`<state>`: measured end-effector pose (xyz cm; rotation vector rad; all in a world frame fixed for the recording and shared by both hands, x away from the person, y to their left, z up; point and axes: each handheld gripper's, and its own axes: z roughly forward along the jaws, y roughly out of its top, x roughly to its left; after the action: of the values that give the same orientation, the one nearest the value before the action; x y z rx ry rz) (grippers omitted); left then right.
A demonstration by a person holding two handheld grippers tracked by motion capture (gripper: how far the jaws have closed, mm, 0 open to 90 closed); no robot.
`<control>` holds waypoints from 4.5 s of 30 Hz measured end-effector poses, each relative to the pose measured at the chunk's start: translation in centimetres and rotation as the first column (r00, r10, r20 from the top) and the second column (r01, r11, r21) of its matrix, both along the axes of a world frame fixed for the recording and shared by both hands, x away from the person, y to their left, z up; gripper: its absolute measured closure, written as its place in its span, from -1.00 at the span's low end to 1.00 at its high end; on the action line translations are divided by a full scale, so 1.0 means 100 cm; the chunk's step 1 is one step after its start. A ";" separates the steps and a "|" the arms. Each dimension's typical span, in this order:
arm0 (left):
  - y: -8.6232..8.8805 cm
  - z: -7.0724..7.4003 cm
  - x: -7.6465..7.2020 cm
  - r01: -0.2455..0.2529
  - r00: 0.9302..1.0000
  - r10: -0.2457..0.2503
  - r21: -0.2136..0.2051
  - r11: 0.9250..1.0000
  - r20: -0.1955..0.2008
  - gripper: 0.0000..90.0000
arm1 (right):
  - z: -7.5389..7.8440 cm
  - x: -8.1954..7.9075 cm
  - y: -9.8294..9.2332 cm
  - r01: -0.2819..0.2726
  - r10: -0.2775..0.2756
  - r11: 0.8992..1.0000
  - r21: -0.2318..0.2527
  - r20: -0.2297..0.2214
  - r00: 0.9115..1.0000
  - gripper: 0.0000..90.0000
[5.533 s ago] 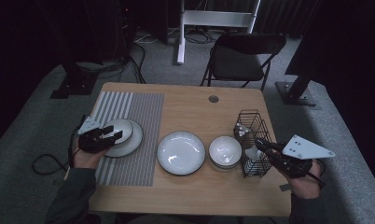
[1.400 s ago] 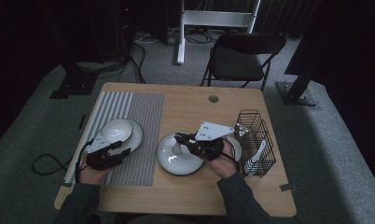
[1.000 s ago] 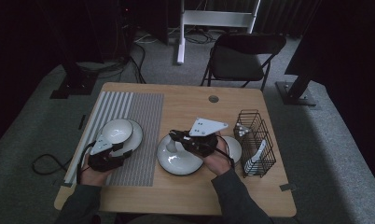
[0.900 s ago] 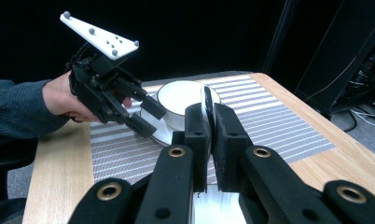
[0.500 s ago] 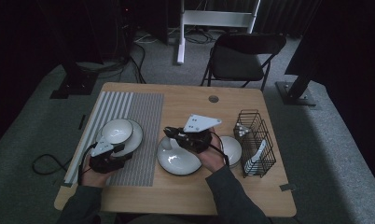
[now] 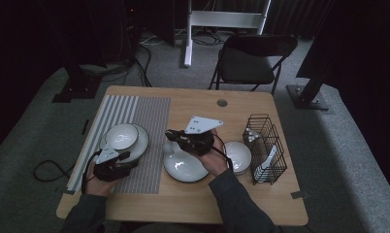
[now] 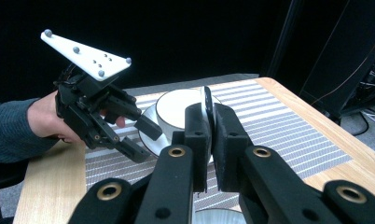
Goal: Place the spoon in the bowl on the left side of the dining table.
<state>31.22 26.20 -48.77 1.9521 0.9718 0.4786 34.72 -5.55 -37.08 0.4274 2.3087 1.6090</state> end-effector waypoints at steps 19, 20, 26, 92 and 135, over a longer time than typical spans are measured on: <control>0.000 -0.007 -0.004 0.009 1.000 -0.009 -0.008 1.000 -0.010 0.08 | -0.008 0.014 0.019 -0.019 0.019 1.000 0.014 -0.023 1.000 0.90; 0.000 -0.008 -0.004 0.011 1.000 -0.011 -0.007 1.000 -0.013 0.08 | -0.008 0.016 0.020 -0.019 0.019 1.000 0.015 -0.025 0.999 0.90; -0.001 -0.011 -0.005 0.012 1.000 -0.013 -0.012 1.000 -0.018 0.08 | -0.010 0.021 0.026 -0.019 0.020 1.000 0.016 -0.033 0.999 0.90; -0.008 -0.030 -0.013 0.061 0.998 -0.061 -0.026 0.998 -0.011 0.07 | -0.013 0.067 0.125 -0.038 0.039 0.998 0.044 -0.025 0.999 0.90; -0.007 -0.030 -0.013 0.057 0.998 -0.058 -0.031 0.998 -0.015 0.07 | -0.071 0.067 0.122 0.008 -0.020 0.987 -0.158 -0.075 0.997 0.85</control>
<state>29.91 25.50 -51.81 1.9537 0.9250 0.4144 41.46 6.68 -44.20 0.4741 2.4612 1.4132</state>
